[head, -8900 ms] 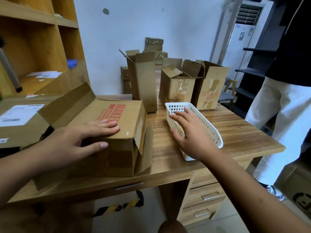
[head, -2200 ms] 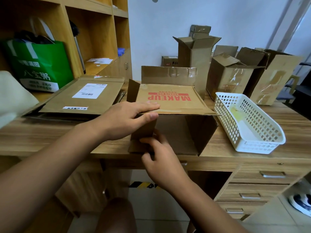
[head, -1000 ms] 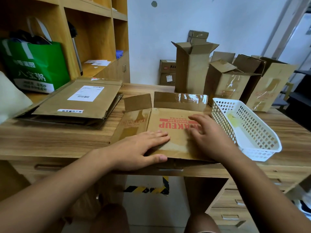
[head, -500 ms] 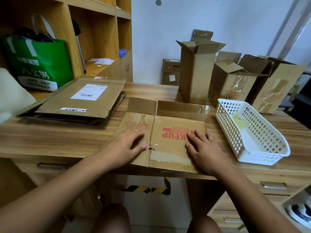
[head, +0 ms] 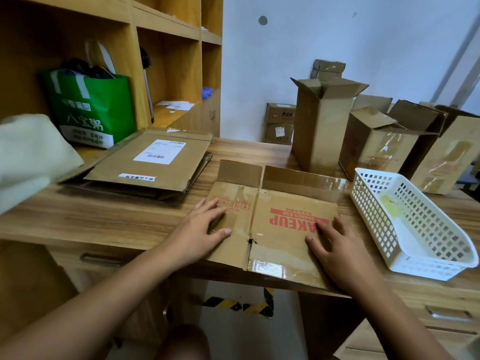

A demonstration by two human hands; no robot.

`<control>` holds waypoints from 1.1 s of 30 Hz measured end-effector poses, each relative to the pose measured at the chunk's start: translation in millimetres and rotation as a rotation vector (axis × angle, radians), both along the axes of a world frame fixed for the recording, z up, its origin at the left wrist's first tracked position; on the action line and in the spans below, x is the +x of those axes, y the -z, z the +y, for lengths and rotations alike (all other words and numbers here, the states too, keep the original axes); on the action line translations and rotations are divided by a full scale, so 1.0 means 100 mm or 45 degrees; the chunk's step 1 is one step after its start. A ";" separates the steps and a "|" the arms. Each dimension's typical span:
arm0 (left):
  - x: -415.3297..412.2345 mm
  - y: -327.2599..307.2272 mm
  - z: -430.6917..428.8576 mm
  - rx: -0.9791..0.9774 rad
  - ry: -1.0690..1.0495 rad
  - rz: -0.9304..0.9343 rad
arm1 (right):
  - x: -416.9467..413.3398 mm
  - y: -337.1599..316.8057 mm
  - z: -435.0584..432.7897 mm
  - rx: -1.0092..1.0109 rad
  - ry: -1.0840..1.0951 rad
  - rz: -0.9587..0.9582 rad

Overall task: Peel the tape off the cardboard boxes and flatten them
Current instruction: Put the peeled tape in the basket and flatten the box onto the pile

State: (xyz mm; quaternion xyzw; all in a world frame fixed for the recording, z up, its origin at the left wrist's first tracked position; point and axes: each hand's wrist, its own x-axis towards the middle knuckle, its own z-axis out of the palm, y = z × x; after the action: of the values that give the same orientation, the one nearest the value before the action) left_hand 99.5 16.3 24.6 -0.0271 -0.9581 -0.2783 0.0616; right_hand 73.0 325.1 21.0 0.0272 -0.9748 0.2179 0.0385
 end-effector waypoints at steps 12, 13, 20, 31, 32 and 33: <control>0.17 -0.32 0.05 0.047 0.016 0.160 | 0.13 -0.23 0.02 -0.145 0.030 0.182; 0.18 -0.35 0.05 0.052 0.018 0.175 | 0.15 -0.25 0.01 -0.168 0.039 0.190; 0.25 -0.51 -0.13 -0.053 -0.023 0.288 | 0.26 -0.50 -0.14 -0.322 0.027 0.260; 0.21 -1.08 -0.97 -0.198 -0.231 0.382 | -0.22 -1.04 -0.98 -0.349 -0.170 0.394; 0.19 -1.13 -1.08 -0.196 -0.252 0.378 | -0.29 -1.08 -1.10 -0.359 -0.201 0.398; 0.17 -1.17 -1.20 -0.199 -0.273 0.373 | -0.36 -1.11 -1.22 -0.362 -0.234 0.406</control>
State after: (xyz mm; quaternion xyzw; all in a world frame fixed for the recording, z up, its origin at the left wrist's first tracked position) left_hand 116.0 -103.4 142.1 0.0303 -0.9549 -0.1881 0.2276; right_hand 36.9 202.6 132.5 0.1441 -0.9094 0.3486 0.1754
